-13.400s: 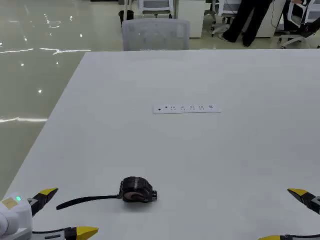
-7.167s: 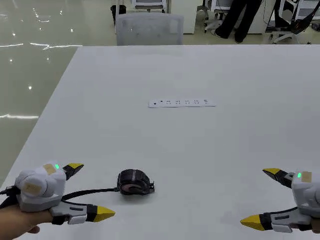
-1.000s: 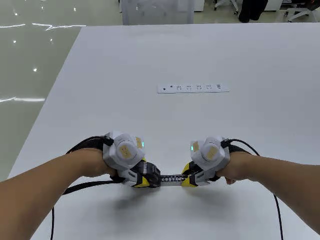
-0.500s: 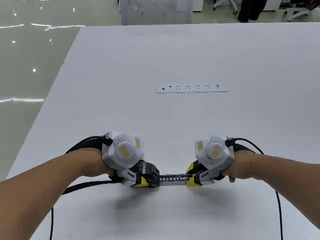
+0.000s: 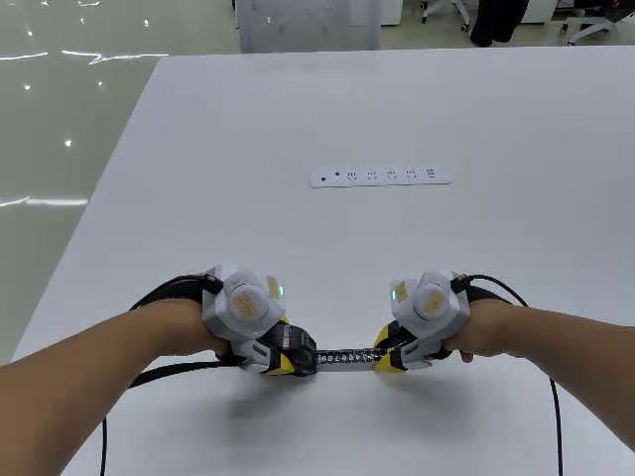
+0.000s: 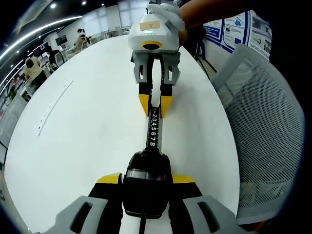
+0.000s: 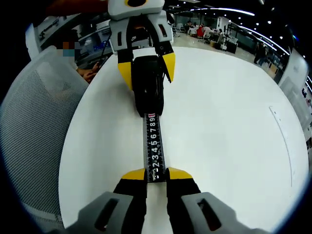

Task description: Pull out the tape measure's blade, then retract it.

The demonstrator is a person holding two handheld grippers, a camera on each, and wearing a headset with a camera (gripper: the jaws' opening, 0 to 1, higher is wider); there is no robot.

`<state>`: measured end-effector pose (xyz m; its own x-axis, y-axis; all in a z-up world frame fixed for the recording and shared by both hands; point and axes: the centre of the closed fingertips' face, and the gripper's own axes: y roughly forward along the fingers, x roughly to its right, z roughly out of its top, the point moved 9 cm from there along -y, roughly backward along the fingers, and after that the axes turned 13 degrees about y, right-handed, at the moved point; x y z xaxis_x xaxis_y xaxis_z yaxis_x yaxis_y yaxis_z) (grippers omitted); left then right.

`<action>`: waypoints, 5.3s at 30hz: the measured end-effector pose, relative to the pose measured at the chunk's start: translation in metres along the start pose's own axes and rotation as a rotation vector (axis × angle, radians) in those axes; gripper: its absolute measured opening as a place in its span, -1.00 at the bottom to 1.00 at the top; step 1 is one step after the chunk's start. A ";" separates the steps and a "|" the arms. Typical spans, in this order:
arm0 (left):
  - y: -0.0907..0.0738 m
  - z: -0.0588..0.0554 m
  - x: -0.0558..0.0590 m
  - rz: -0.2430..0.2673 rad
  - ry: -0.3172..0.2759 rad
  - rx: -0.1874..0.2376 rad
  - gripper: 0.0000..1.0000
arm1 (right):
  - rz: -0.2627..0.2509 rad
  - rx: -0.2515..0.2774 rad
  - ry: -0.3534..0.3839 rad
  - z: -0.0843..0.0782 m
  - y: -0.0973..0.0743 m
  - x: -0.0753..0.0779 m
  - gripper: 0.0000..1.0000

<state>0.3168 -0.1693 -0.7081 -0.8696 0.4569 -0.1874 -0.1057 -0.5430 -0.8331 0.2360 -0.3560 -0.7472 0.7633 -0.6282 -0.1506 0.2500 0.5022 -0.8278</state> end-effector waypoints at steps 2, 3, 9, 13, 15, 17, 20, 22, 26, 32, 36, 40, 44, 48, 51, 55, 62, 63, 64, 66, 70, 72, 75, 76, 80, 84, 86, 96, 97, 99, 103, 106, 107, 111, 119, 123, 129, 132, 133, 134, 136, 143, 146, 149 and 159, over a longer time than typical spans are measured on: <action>0.000 0.001 0.000 -0.005 0.001 -0.004 -0.34 | -0.001 -0.002 -0.001 -0.001 -0.001 0.000 -0.75; 0.001 0.001 0.000 -0.008 0.001 -0.005 -0.34 | -0.001 -0.002 -0.002 -0.002 -0.001 0.000 -0.75; 0.000 0.001 0.000 -0.013 -0.003 -0.004 -0.34 | 0.003 -0.006 0.006 -0.005 -0.004 0.001 -0.74; 0.000 0.001 0.000 -0.014 -0.001 -0.003 -0.34 | 0.007 -0.008 0.005 -0.006 -0.005 0.001 -0.75; 0.000 0.001 0.001 -0.013 -0.004 -0.001 -0.34 | 0.006 -0.009 0.003 -0.007 -0.006 0.002 -0.75; 0.000 0.001 0.000 -0.012 -0.007 0.000 -0.34 | 0.005 -0.008 0.000 -0.008 -0.007 0.002 -0.75; 0.000 0.001 0.000 -0.011 -0.011 -0.001 -0.34 | 0.003 -0.006 -0.001 -0.010 -0.008 0.002 -0.75; 0.000 0.000 0.000 -0.012 -0.013 0.000 -0.34 | 0.002 -0.005 -0.004 -0.011 -0.008 0.002 -0.75; 0.000 0.000 0.001 -0.012 -0.012 0.002 -0.34 | 0.000 -0.004 -0.001 -0.013 -0.009 0.002 -0.75; 0.000 0.001 0.001 -0.014 -0.015 0.003 -0.34 | -0.006 -0.005 0.001 -0.017 -0.012 0.002 -0.75; 0.000 0.001 0.001 -0.014 -0.017 0.002 -0.34 | -0.008 -0.008 0.005 -0.020 -0.014 0.002 -0.75; 0.000 0.001 0.001 -0.012 -0.015 0.002 -0.34 | -0.009 -0.011 0.009 -0.022 -0.017 0.003 -0.75; 0.000 0.001 0.002 -0.010 -0.016 0.003 -0.34 | -0.010 -0.012 0.014 -0.025 -0.019 0.004 -0.75; 0.000 0.001 0.001 -0.011 -0.017 0.002 -0.34 | -0.010 -0.014 0.016 -0.027 -0.021 0.006 -0.75; 0.000 0.001 0.001 -0.011 -0.019 0.002 -0.34 | -0.009 -0.015 0.015 -0.028 -0.022 0.006 -0.75; 0.000 0.001 0.001 -0.009 -0.022 0.004 -0.34 | -0.008 -0.017 0.015 -0.029 -0.024 0.008 -0.75; 0.000 0.001 0.000 -0.010 -0.025 0.003 -0.34 | -0.009 -0.018 0.022 -0.033 -0.027 0.009 -0.75; 0.000 0.001 0.001 -0.010 -0.025 0.003 -0.34 | -0.011 -0.020 0.021 -0.034 -0.027 0.009 -0.75; 0.000 0.001 0.001 -0.011 -0.025 0.003 -0.34 | -0.012 -0.020 0.020 -0.034 -0.028 0.009 -0.75; 0.000 0.001 0.001 -0.011 -0.023 0.002 -0.34 | -0.013 -0.018 0.021 -0.037 -0.029 0.009 -0.75; 0.000 0.001 0.000 -0.009 -0.025 0.003 -0.34 | -0.017 -0.021 0.027 -0.040 -0.032 0.011 -0.75; 0.000 0.001 0.001 -0.008 -0.025 0.003 -0.34 | -0.018 -0.023 0.028 -0.041 -0.033 0.011 -0.75; 0.000 0.001 0.001 -0.008 -0.025 0.002 -0.34 | -0.019 -0.028 0.029 -0.043 -0.034 0.012 -0.75; 0.000 0.001 0.001 -0.008 -0.026 0.002 -0.34 | -0.019 -0.029 0.032 -0.044 -0.035 0.012 -0.75; 0.000 0.002 0.001 -0.010 -0.026 0.003 -0.33 | -0.021 -0.034 0.031 -0.046 -0.037 0.012 -0.75; 0.000 0.002 0.001 -0.012 -0.026 0.002 -0.33 | -0.025 -0.034 0.034 -0.048 -0.038 0.012 -0.75; 0.000 0.001 0.001 -0.013 -0.025 0.001 -0.33 | -0.026 -0.035 0.035 -0.049 -0.039 0.013 -0.75; 0.001 0.002 0.001 -0.016 -0.029 0.001 -0.33 | -0.032 -0.040 0.042 -0.056 -0.045 0.013 -0.75; 0.001 0.002 0.001 -0.016 -0.029 0.001 -0.33 | -0.033 -0.041 0.043 -0.056 -0.045 0.014 -0.75; 0.001 0.002 0.001 -0.016 -0.030 0.001 -0.33 | -0.033 -0.043 0.044 -0.057 -0.046 0.014 -0.75; 0.001 0.002 0.001 -0.016 -0.030 0.001 -0.33 | -0.035 -0.045 0.046 -0.059 -0.048 0.015 -0.75; 0.001 0.001 0.001 -0.016 -0.030 0.002 -0.33 | -0.038 -0.044 0.043 -0.062 -0.049 0.015 -0.75; 0.001 0.001 0.001 -0.016 -0.031 0.003 -0.33 | -0.038 -0.044 0.045 -0.062 -0.050 0.015 -0.75; 0.001 0.001 0.001 -0.017 -0.029 0.003 -0.33 | -0.043 -0.047 0.048 -0.066 -0.052 0.016 -0.75; 0.001 0.001 0.001 -0.015 -0.029 0.004 -0.33 | -0.046 -0.054 0.053 -0.070 -0.055 0.018 -0.75; 0.001 0.001 0.000 -0.015 -0.026 0.003 -0.33 | -0.049 -0.056 0.056 -0.073 -0.057 0.017 -0.76; 0.001 0.002 0.001 -0.015 -0.029 0.004 -0.33 | -0.052 -0.059 0.063 -0.077 -0.060 0.019 -0.76; 0.001 0.001 0.001 -0.014 -0.030 0.005 -0.33 | -0.054 -0.062 0.063 -0.079 -0.062 0.019 -0.76; 0.001 0.001 0.001 -0.015 -0.030 0.005 -0.33 | -0.055 -0.064 0.064 -0.079 -0.062 0.019 -0.76; 0.001 0.001 0.001 -0.015 -0.030 0.005 -0.33 | -0.056 -0.065 0.064 -0.080 -0.063 0.019 -0.76; 0.001 0.002 0.001 -0.016 -0.031 0.005 -0.33 | -0.058 -0.069 0.064 -0.081 -0.064 0.019 -0.76; 0.001 0.001 0.001 -0.014 -0.037 0.007 -0.33 | -0.063 -0.073 0.068 -0.087 -0.069 0.021 -0.75; 0.001 0.001 0.001 -0.014 -0.035 0.006 -0.33 | -0.065 -0.077 0.068 -0.088 -0.070 0.022 -0.75; 0.001 0.001 0.001 -0.015 -0.036 0.006 -0.33 | -0.067 -0.083 0.068 -0.090 -0.071 0.023 -0.75; 0.000 0.001 0.001 -0.011 -0.040 0.005 -0.33 | -0.081 -0.095 0.071 -0.096 -0.077 0.024 -0.75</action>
<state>0.3153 -0.1701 -0.7080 -0.8871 0.4342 -0.1567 -0.1182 -0.5417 -0.8322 0.1783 -0.4669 -0.7393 0.6984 -0.7063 -0.1162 0.2492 0.3921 -0.8855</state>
